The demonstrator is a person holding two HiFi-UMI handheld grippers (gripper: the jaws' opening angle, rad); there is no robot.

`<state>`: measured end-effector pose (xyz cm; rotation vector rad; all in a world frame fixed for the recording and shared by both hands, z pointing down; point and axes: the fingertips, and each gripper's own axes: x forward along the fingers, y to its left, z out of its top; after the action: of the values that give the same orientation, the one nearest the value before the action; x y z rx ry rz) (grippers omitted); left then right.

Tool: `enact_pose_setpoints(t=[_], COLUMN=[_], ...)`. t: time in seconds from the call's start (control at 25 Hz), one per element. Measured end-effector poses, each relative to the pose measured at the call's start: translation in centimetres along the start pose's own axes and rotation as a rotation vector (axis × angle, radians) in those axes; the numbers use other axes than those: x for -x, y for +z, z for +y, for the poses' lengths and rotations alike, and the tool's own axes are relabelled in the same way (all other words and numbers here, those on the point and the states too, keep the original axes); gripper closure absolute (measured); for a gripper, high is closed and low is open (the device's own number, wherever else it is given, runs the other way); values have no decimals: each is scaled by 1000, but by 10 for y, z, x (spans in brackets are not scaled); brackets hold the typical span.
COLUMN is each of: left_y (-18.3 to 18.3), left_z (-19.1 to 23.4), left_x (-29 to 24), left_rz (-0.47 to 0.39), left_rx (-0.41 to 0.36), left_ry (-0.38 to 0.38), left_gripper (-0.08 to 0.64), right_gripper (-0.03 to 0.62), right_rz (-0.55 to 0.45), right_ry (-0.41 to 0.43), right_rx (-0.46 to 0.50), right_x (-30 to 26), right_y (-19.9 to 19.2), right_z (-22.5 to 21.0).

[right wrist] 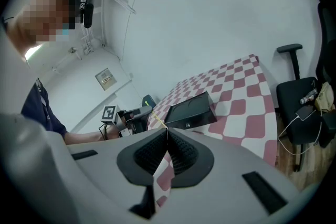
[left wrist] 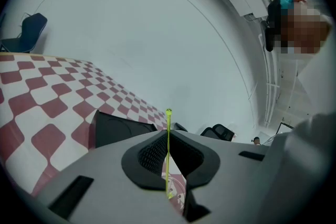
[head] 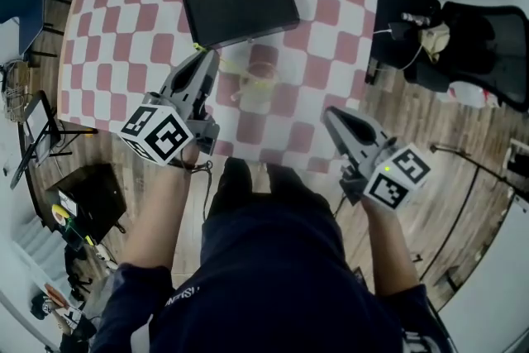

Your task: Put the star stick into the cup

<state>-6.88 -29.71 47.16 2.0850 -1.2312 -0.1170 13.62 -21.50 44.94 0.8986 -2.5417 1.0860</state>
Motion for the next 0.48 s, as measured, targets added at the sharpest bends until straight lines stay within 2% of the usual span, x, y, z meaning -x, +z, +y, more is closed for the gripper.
enact_pose_setpoints(t=[0.12, 0.48], left_y=[-12, -31], left_z=[7, 31], left_x=[-4, -9], left_rz=[13, 25], left_rx=[16, 126], left_ry=[3, 40], left_gripper=[523, 522], right_gripper=[575, 575], right_rz=[14, 43], right_ry=[4, 6], right_rx=[-7, -23], right_x=[-1, -9], right_y=[-3, -10], right_z=[-3, -4])
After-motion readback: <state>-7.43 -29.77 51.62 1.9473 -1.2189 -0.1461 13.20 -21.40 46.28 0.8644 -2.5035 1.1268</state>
